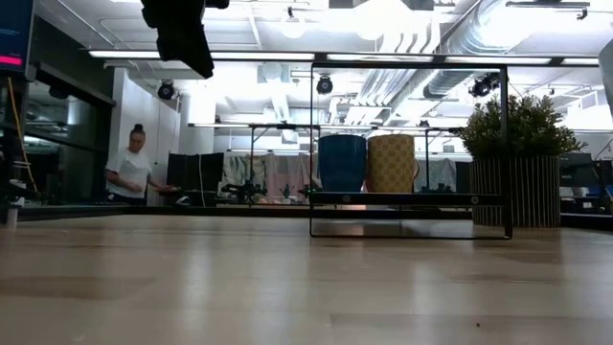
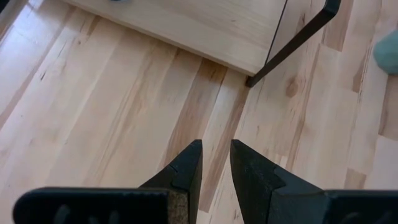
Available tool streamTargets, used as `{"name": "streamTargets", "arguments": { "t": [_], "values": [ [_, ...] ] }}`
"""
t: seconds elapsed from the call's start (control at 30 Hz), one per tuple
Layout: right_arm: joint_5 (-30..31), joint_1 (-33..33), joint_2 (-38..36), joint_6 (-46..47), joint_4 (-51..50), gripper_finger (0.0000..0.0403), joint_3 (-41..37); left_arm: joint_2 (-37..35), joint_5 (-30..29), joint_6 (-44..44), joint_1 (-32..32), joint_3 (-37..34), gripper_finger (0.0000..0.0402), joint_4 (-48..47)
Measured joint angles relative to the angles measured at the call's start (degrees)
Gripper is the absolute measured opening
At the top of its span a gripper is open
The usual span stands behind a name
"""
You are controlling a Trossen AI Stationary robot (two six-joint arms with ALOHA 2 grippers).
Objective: Place coffee mugs
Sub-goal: Put the red patterned mug on the shelf next to the yellow mug
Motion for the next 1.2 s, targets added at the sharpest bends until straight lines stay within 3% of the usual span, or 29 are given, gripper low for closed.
{"name": "streamTargets", "arguments": {
  "t": [0.3, 0.5, 0.73, 1.2],
  "values": [
    [4.6, 16.5, 6.9, 18.7, 5.8, 0.0042, 0.0, 0.0, -1.1, 0.0, 0.0, 0.0, 0.0074, 0.2],
    [4.2, 23.2, 13.5, 23.4, 11.4, 0.0042, 0.0, 0.0, -1.6, 0.0, 0.0, 0.0, 0.0074, 0.2],
    [0.9, 27.0, 18.3, 23.9, 12.3, 0.0042, 0.0, 0.0, -1.6, 0.0, 0.0, 0.0, 0.0074, 0.2],
    [3.3, 27.1, 18.5, 23.7, 13.9, 0.0054, 0.0, 0.0, -1.7, 0.0, 0.0, 0.0, 0.0074, 2.7]
  ]
}}
